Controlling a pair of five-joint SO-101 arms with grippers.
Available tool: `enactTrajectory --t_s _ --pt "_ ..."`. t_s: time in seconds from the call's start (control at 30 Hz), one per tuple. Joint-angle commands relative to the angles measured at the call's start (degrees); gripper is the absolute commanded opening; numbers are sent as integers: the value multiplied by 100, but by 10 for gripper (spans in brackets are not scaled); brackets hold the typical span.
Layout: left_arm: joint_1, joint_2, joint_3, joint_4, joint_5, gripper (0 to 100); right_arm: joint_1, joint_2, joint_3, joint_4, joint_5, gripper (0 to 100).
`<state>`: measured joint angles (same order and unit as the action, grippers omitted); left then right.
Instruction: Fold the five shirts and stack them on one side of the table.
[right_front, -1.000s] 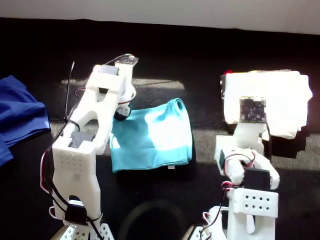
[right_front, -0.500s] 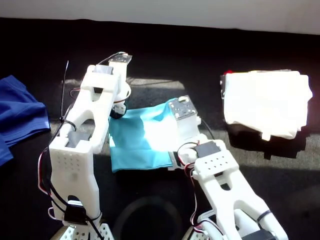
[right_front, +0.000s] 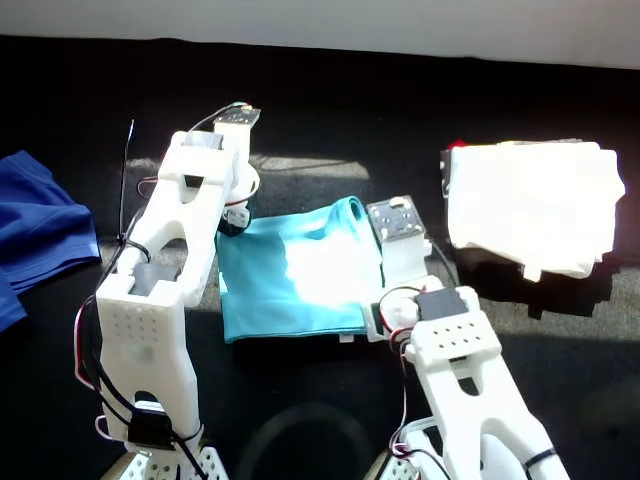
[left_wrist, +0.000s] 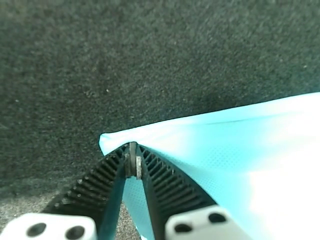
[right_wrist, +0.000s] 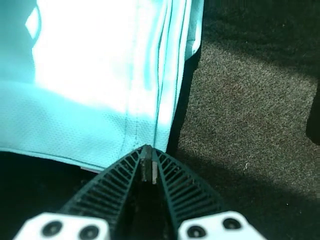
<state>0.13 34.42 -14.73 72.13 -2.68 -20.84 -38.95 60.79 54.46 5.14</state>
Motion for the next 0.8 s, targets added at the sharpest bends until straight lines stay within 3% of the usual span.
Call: enactTrajectory --t_s 0.0,0.17,0.37,0.5,0.77 --pt "-101 -259 -558 545 -18 9 101 -488 -92 13 202 6" --pt "-4 -611 -1464 1978 -26 9 136 -760 -1130 40 -527 8" --pt "4 -2000 -1042 2690 -26 9 136 875 -2712 22 -668 9" --pt "251 -3073 796 2453 -18 9 145 2229 -3758 40 -756 8" --pt "813 -4848 4514 246 158 9 119 3987 -5077 48 -1354 7"
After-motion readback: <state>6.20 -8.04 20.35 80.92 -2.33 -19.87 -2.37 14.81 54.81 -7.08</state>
